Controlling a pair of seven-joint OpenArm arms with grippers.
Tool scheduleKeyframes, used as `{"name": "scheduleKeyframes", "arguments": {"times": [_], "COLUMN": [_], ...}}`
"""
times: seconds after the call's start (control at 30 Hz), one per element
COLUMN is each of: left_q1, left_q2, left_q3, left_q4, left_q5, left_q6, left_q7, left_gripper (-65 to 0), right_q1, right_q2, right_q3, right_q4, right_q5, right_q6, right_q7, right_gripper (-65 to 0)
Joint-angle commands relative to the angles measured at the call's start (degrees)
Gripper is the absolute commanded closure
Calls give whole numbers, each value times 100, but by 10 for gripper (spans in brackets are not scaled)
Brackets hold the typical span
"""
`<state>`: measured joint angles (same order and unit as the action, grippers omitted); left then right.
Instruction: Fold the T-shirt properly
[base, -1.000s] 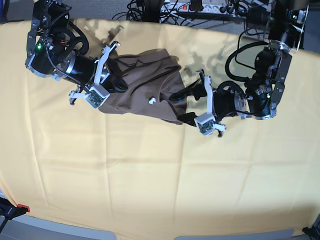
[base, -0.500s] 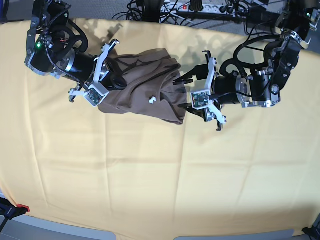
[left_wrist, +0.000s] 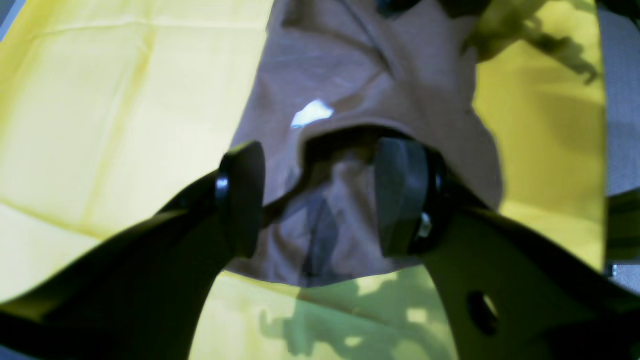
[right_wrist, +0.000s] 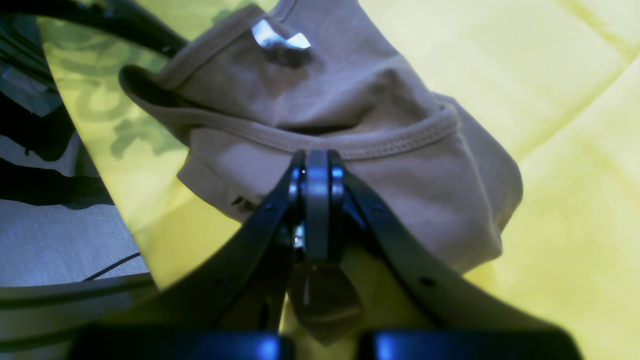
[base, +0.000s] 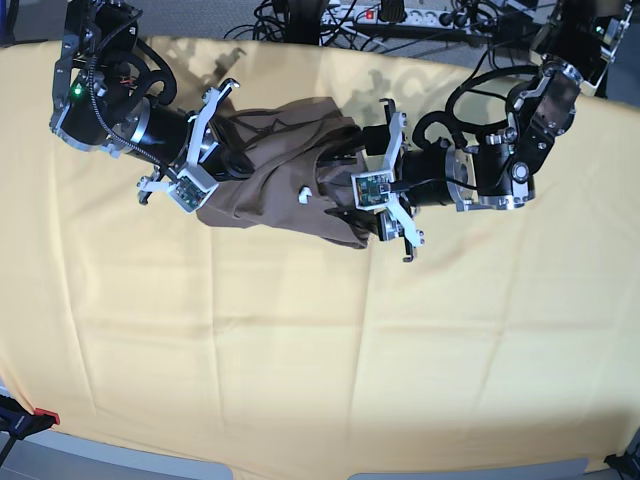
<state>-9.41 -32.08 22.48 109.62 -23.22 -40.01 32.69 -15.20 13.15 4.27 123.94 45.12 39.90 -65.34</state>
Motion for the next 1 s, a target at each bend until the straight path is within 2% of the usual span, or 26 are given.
{"name": "scheduleKeyframes", "arguments": {"times": [0.0,0.13,0.3,0.43,0.47,0.53,0.7,0.97], "left_q1": [-184,-431,-557,-555,-557,-555,-570,-568], "left_q2": [2,83,247,385,411,431,350,-190], "left_q3": [-46,-42,-39,-35,-35,-35,-37,-37], "left_q4": [-28,-483,-839,-850,-850,-850,-850,-850], "left_q5": [-59,-120,-417,-525,-549,-557,-577,-778], "left_q6": [1,1,1,1,1,1,1,1], "left_q7": [-168,-192,-269,-269,-269,-267,-2,15], "left_gripper": [-342,-333,-210,-189,-147,0,0,0], "right_q1": [44,46,46,46,46,46,48,48], "right_q2": [20,20,20,20,20,20,20,20], "right_q3": [28,28,28,28,28,28,28,28], "right_q4": [70,70,70,70,70,70,70,70], "right_q5": [85,87,85,85,85,85,85,87], "right_q6": [10,10,10,10,10,10,10,10], "right_q7": [120,122,122,122,122,122,125,127], "right_gripper": [0,0,0,0,0,0,0,0]}}
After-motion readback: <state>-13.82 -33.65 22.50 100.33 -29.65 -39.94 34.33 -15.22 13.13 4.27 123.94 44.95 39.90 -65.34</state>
